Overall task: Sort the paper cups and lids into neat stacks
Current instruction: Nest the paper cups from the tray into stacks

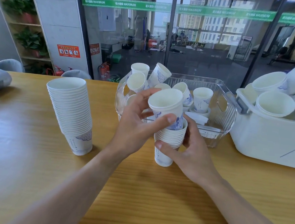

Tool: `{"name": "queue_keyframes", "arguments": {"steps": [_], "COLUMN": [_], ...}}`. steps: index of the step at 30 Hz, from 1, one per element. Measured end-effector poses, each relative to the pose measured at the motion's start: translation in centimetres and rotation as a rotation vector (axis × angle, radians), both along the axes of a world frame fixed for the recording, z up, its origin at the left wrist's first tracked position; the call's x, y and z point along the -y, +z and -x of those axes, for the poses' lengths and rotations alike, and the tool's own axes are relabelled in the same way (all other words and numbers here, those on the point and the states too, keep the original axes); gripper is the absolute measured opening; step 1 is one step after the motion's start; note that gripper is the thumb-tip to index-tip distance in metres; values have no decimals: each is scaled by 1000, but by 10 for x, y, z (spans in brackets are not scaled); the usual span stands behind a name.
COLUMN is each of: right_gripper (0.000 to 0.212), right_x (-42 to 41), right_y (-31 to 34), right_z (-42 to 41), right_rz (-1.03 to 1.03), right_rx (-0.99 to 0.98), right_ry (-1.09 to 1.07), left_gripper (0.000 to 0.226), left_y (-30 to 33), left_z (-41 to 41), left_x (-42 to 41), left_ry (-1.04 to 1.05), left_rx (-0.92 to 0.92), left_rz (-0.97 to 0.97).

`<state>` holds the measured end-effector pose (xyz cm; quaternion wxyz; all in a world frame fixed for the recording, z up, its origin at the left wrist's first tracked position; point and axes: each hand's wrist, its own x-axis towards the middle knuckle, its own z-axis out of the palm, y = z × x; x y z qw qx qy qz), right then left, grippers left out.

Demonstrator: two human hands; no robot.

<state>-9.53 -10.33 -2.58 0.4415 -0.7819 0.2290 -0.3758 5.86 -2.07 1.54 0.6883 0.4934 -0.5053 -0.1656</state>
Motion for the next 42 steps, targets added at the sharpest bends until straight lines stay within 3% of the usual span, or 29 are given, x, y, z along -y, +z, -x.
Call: {"name": "queue_keyframes", "arguments": {"steps": [8, 13, 16, 25, 29, 36, 42], "right_gripper": [80, 82, 72, 41, 42, 30, 45], "right_x": [6, 20, 30, 37, 44, 71, 110], "right_y": [4, 6, 6, 1, 11, 58, 79], "right_z": [10, 20, 25, 24, 21, -16, -70], "right_rz": [-2, 48, 36, 33, 72, 266, 356], "right_rx": [-143, -242, -199, -71, -44, -18, -196], "right_ry": [69, 97, 32, -123, -187, -249, -251], "left_gripper": [81, 57, 40, 23, 12, 48, 64], "left_y": [-12, -14, -15, -21, -20, 10, 20], "left_z": [0, -1, -1, -14, -29, -58, -68], "left_x": [3, 3, 4, 7, 14, 45, 77], "left_ry": [-68, -61, -57, 119, 317, 577, 733], "left_rx": [59, 4, -50, -55, 125, 463, 813], "left_rz": [-146, -135, -125, -109, -100, -286, -374]}}
